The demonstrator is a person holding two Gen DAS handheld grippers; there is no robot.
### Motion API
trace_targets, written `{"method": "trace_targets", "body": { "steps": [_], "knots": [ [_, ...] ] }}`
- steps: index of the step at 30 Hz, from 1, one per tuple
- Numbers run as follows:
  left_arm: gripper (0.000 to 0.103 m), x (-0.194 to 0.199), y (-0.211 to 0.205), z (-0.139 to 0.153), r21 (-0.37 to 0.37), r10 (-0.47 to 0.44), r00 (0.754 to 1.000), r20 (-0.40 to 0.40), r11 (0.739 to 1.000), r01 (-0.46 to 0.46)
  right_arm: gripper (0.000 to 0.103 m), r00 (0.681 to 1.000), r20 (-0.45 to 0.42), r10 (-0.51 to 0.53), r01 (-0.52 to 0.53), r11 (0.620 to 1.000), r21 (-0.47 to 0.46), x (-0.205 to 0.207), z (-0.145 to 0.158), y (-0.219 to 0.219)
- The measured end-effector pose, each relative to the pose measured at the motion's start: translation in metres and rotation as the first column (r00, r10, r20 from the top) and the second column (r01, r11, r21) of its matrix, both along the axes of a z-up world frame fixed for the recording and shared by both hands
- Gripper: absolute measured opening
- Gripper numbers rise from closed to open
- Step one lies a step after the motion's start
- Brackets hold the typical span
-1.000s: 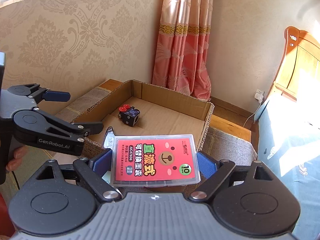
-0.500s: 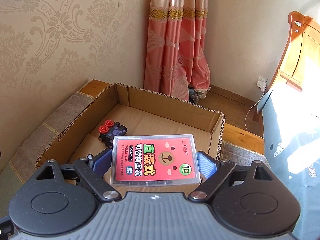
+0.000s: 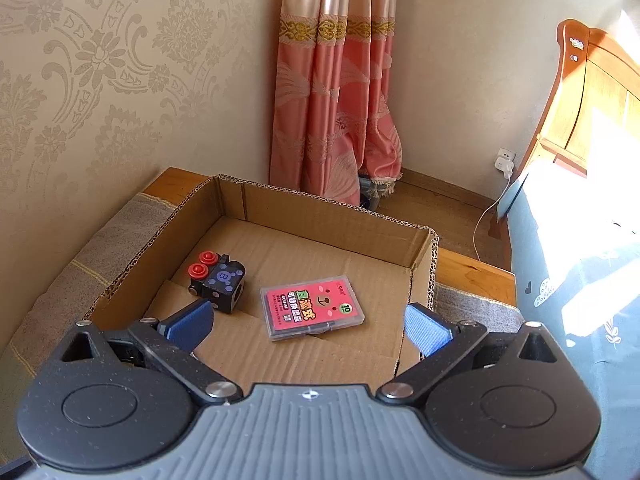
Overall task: Organize rigid objects
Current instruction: 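Carry the tape dispenser and pink card pack into the box and release them, then withdraw both tools from the box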
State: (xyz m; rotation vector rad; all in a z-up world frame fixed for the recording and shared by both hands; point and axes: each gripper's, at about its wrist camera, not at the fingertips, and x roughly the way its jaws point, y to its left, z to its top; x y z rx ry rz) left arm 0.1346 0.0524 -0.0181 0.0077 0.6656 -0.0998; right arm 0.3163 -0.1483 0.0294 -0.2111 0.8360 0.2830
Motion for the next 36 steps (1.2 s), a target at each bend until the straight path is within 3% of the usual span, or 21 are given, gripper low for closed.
{"method": "trace_targets", "body": {
  "steps": [9, 16, 25, 31, 36],
  "knots": [
    [0.102, -0.011, 0.01, -0.001, 0.036, 0.036, 0.999, 0.016, 0.999, -0.037, 0.103, 1.0, 0.001, -0.01, 0.01, 1.0, 0.021, -0.057, 0.004, -0.013],
    [0.102, -0.016, 0.011, -0.011, 0.053, 0.051, 0.999, -0.009, 0.997, -0.051, 0.103, 1.0, 0.005, -0.029, 0.029, 0.999, 0.038, -0.116, -0.018, -0.028],
    [0.102, -0.02, 0.004, -0.024, 0.056, 0.016, 0.999, -0.039, 0.998, -0.014, 0.103, 0.998, -0.056, -0.02, 0.022, 0.999, 0.042, -0.19, -0.053, -0.046],
    [0.102, -0.025, -0.005, -0.03, 0.064, -0.035, 0.998, -0.053, 0.997, 0.039, 0.103, 0.991, -0.133, -0.031, 0.037, 0.998, 0.041, -0.207, -0.089, -0.043],
    [0.102, -0.03, -0.015, -0.042, 0.06, -0.102, 0.988, -0.117, 0.992, 0.109, 0.103, 0.99, -0.123, -0.065, 0.065, 0.998, 0.0, -0.201, -0.111, -0.039]
  ]
}}
